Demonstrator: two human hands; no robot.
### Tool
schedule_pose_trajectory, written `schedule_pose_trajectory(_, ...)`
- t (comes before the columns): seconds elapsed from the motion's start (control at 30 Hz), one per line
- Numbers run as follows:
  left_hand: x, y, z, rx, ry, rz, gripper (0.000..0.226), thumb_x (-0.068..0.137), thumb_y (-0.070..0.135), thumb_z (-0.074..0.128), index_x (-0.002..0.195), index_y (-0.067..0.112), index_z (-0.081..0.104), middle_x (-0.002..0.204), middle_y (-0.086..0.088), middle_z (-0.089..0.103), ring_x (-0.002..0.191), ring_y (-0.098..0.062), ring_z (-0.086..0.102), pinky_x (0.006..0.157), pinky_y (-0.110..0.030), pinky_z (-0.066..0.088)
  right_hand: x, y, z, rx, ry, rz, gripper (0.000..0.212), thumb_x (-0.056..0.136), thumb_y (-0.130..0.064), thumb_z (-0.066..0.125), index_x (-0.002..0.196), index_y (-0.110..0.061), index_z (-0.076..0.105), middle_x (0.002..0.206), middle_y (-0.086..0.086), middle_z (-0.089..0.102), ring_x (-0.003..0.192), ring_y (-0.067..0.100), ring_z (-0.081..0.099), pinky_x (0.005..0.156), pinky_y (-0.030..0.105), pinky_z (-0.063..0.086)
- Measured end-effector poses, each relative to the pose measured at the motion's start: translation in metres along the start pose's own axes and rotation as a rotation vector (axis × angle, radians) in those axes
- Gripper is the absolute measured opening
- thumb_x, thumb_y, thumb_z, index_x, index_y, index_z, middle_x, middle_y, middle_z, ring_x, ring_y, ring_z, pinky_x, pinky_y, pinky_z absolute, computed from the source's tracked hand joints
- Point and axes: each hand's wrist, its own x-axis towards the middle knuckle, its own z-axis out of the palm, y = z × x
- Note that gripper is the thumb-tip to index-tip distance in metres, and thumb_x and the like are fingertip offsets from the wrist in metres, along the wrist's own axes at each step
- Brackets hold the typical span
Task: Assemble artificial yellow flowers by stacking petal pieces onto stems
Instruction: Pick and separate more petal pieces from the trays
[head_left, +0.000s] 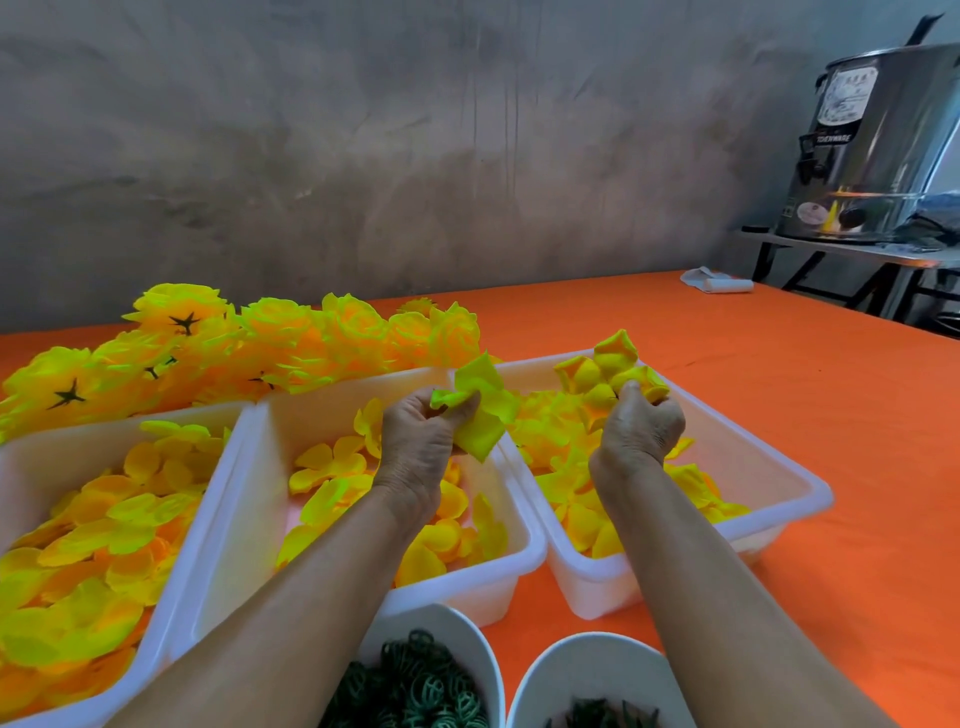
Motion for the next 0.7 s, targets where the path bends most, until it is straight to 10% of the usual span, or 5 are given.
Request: schedule_pose_trajectory(0.7, -0.005, 0.022, 0.025, 0.010, -0.330, -0.149, 0.037, 0.087, -0.014, 0.045, 0.097, 0.020, 0.054, 0.091, -0.012, 0.065, 0.054, -0.023, 0.067, 0.039, -0.021, 0.048, 0.002, -0.050, -0.011, 0.383, -0.356, 0.079, 0.025, 0.091, 0.004, 0.051, 0.072, -0.013, 0.054, 0.066, 0.004, 0.055, 0.050, 0.014, 0.051, 0.049, 0.026, 0.044)
